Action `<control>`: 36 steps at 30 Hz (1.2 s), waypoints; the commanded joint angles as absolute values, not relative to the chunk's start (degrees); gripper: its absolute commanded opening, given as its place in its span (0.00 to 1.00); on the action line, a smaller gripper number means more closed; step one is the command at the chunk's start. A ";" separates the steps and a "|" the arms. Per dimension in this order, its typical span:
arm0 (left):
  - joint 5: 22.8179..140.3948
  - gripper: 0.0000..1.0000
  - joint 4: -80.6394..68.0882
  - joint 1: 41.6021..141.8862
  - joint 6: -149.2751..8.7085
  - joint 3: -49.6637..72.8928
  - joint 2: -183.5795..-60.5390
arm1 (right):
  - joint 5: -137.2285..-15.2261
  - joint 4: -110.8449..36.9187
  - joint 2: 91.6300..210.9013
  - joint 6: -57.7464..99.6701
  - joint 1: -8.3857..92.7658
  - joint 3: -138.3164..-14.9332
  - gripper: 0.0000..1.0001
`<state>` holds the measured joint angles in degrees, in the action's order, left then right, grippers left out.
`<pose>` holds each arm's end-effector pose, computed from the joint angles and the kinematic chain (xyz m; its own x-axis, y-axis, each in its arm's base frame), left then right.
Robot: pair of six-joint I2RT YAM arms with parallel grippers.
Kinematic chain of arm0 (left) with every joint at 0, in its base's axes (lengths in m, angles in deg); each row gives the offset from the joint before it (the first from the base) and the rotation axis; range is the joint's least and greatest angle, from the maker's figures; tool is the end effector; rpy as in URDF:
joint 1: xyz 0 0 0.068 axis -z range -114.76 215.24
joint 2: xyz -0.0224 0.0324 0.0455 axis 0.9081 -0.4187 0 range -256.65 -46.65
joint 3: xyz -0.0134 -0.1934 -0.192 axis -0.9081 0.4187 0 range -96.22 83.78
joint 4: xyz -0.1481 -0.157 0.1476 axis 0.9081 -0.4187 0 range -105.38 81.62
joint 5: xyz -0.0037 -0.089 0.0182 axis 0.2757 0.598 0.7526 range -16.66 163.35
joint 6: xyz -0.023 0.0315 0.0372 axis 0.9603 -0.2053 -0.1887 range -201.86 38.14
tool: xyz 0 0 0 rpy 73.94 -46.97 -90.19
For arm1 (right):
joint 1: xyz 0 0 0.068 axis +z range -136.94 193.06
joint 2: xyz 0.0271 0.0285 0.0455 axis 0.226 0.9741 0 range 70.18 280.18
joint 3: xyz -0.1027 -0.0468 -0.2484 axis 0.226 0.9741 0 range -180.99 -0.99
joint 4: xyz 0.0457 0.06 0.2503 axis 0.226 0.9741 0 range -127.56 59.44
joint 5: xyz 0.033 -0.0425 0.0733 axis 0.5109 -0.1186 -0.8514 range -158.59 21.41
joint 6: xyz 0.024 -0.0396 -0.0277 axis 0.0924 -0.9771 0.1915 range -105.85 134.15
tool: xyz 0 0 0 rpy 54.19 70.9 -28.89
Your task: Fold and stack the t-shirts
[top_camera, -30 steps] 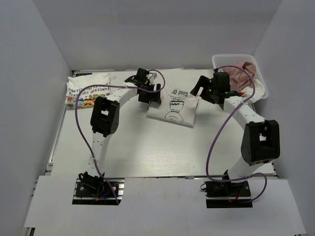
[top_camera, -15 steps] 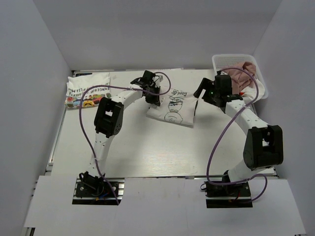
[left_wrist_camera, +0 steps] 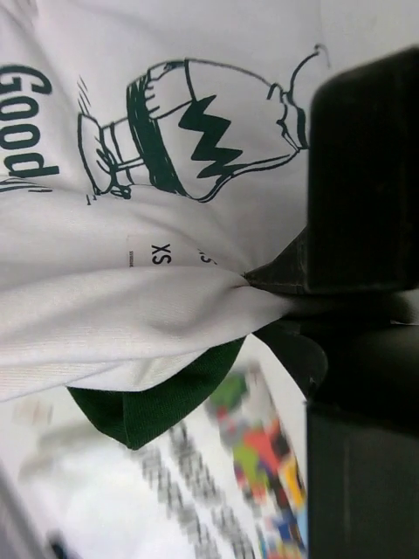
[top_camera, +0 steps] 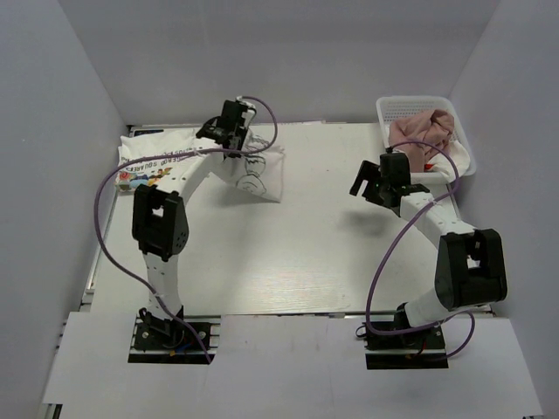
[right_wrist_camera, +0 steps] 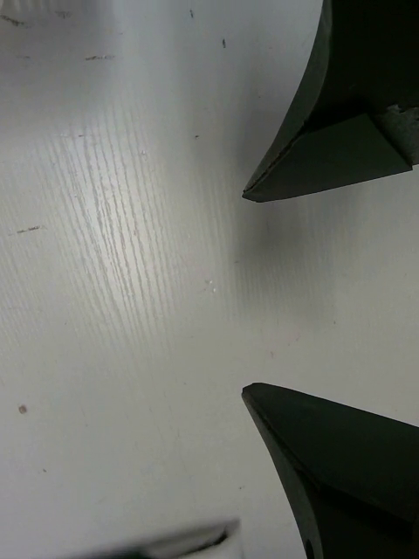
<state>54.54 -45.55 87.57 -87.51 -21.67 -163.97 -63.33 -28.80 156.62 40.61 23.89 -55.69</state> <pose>0.4335 -0.1657 0.2751 -0.6790 0.3794 -0.6285 0.2318 0.9231 0.3068 0.3214 0.0581 0.2281 -0.6239 0.3324 -0.7073 0.1781 0.9417 0.2855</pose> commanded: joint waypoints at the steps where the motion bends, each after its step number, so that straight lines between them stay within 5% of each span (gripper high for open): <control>1: 45.23 0.00 -42.40 84.06 -93.89 -21.25 -157.93 | -60.77 -31.67 154.03 39.20 23.70 -55.13 0.90; 15: 54.35 0.00 -34.66 71.23 -107.43 -26.32 -155.98 | -61.37 -31.14 154.73 38.32 23.70 -56.10 0.90; 36: 61.39 0.00 -36.76 57.52 -101.56 -28.18 -163.79 | -62.87 -30.97 157.64 39.28 24.05 -59.26 0.90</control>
<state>60.59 -37.92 59.07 -102.73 -25.69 -161.61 -62.74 -29.20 157.01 39.21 23.96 -56.74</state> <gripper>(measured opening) 0.185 0.904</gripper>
